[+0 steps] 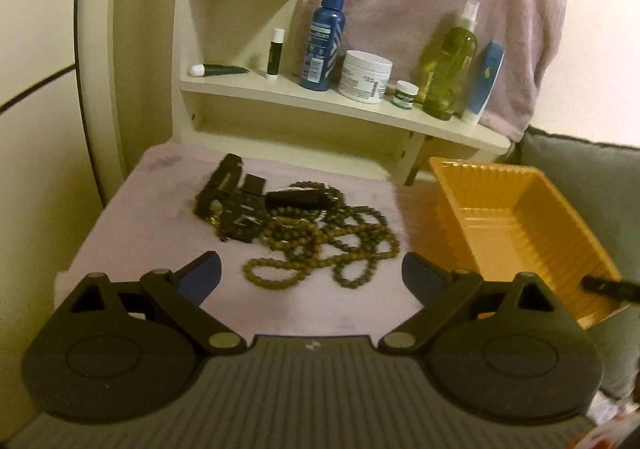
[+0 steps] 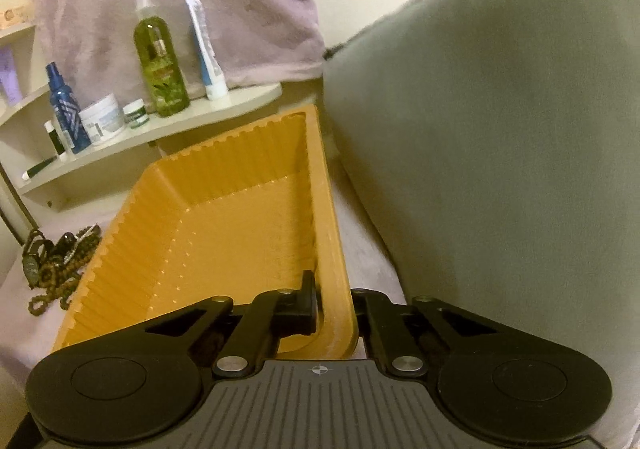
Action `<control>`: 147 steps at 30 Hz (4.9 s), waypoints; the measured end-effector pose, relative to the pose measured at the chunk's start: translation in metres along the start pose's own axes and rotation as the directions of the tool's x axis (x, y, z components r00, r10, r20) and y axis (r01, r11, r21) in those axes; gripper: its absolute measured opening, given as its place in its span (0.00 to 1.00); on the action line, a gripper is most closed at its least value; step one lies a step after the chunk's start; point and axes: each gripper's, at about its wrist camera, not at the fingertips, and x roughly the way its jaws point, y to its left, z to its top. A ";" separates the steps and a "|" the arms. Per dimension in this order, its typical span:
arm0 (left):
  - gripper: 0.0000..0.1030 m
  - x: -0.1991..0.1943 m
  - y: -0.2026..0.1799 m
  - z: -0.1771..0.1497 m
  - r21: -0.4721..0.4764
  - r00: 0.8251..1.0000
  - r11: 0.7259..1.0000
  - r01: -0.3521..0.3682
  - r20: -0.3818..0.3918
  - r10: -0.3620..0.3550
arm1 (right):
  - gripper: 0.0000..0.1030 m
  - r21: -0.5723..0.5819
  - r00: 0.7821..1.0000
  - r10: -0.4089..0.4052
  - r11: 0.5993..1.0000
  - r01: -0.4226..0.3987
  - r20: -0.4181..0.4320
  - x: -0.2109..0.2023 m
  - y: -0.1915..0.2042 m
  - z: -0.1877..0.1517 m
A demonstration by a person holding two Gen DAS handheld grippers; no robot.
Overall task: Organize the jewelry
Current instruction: 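Grasp the orange tray rim with the right tool and tilt it up, then grasp the brown bead necklace with the left tool while the right tool holds the tray, then drop the brown bead necklace into the tray from the left tool, then grasp the dark bead necklace with the left tool and lift it high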
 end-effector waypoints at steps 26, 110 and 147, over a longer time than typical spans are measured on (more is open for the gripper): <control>0.10 0.096 -0.024 -0.021 0.492 0.992 0.869 0.047 -0.128 0.019 | 0.04 -0.177 0.984 -0.175 0.968 0.178 0.034 -0.013 0.054 0.027; 0.21 0.066 0.000 0.042 0.279 0.998 0.958 0.060 -0.050 -0.048 | 0.05 -0.123 0.989 -0.145 0.981 0.149 0.043 -0.020 0.053 0.024; 0.06 0.080 -0.058 0.037 0.418 0.976 0.881 0.220 -0.098 -0.197 | 0.05 -0.141 0.990 -0.140 0.979 0.144 0.033 -0.018 0.052 0.024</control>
